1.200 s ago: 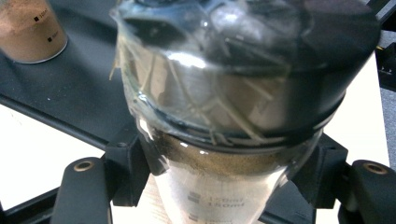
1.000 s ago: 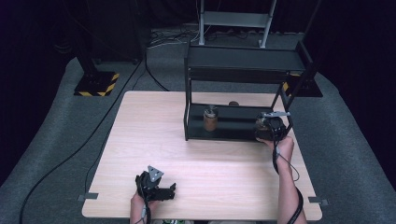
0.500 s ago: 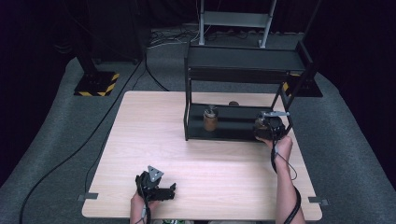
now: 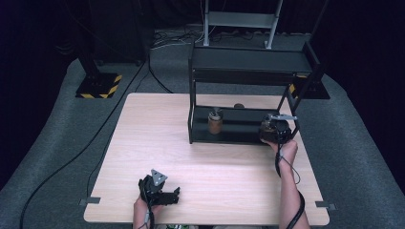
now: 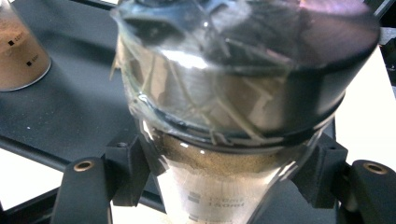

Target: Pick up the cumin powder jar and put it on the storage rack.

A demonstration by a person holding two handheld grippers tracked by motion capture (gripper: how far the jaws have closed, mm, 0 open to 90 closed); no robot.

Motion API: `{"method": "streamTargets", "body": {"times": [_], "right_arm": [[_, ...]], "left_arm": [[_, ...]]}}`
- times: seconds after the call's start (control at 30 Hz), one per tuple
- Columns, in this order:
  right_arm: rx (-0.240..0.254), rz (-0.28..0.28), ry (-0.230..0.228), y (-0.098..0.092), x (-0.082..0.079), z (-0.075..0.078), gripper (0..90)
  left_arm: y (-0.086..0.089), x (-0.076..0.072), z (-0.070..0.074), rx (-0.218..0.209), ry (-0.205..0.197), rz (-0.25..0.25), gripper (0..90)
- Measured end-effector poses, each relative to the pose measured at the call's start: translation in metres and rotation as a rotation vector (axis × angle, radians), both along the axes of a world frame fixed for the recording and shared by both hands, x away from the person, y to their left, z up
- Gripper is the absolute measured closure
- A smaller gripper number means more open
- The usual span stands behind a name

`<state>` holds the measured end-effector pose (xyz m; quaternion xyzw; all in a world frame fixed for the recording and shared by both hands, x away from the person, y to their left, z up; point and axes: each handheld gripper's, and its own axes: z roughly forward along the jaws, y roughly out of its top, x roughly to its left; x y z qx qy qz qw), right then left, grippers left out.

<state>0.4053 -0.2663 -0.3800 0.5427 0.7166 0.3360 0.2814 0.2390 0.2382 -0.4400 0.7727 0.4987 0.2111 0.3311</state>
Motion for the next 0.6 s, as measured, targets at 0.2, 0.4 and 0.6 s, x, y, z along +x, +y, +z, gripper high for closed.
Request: {"method": "streamTargets", "body": {"times": [0.2,0.4,0.6], "right_arm": [[0.013,-0.015,-0.012,0.0,0.001,-0.005,29.7],[0.012,-0.019,-0.028,0.0,0.002,-0.009,29.7],[0.01,-0.017,-0.048,0.001,0.002,-0.012,29.7]], "left_arm": [[0.0,0.0,0.0,0.0,0.0,0.0,1.0],[0.0,0.0,0.0,0.0,0.0,0.0,1.0],[0.0,0.0,0.0,0.0,-0.001,0.0,1.0]]}}
